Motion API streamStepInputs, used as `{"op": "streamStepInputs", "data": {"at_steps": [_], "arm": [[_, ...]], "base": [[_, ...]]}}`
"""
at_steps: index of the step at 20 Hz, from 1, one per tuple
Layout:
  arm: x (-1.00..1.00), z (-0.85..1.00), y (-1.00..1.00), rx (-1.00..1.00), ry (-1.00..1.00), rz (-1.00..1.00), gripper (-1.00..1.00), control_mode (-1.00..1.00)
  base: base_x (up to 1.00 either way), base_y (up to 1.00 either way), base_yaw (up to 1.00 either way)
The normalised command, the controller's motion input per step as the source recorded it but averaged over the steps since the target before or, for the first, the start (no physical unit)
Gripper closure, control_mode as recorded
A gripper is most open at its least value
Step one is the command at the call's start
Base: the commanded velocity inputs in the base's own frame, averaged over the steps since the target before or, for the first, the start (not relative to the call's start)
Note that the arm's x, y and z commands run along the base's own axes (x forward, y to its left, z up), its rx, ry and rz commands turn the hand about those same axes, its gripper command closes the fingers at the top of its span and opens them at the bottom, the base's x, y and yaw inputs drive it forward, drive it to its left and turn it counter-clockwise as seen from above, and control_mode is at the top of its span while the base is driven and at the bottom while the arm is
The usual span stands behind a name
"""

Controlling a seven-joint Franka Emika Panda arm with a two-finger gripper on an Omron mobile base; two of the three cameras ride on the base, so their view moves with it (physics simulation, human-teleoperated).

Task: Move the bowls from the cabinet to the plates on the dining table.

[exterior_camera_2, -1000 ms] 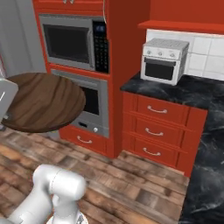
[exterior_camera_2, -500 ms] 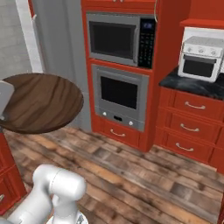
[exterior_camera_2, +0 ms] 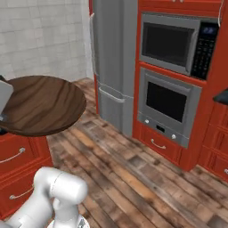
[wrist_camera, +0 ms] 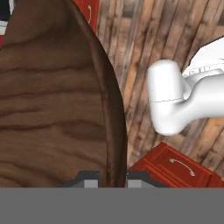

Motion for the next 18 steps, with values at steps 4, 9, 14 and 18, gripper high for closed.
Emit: {"op": "streamStepInputs", "data": {"at_steps": [4,9,14,18], "arm": [[0.0,0.0,0.0,0.0,0.0,0.0,1.0,1.0],[0.0,0.0,0.0,0.0,0.0,0.0,1.0,1.0],[0.0,0.0,0.0,0.0,0.0,0.0,1.0,1.0],[0.0,0.0,0.0,0.0,0.0,0.0,1.0,1.0]], "base": [[0.0,0.0,0.5],[0.0,0.0,0.5],[0.0,0.0,0.5],[0.0,0.0,0.5]]}}
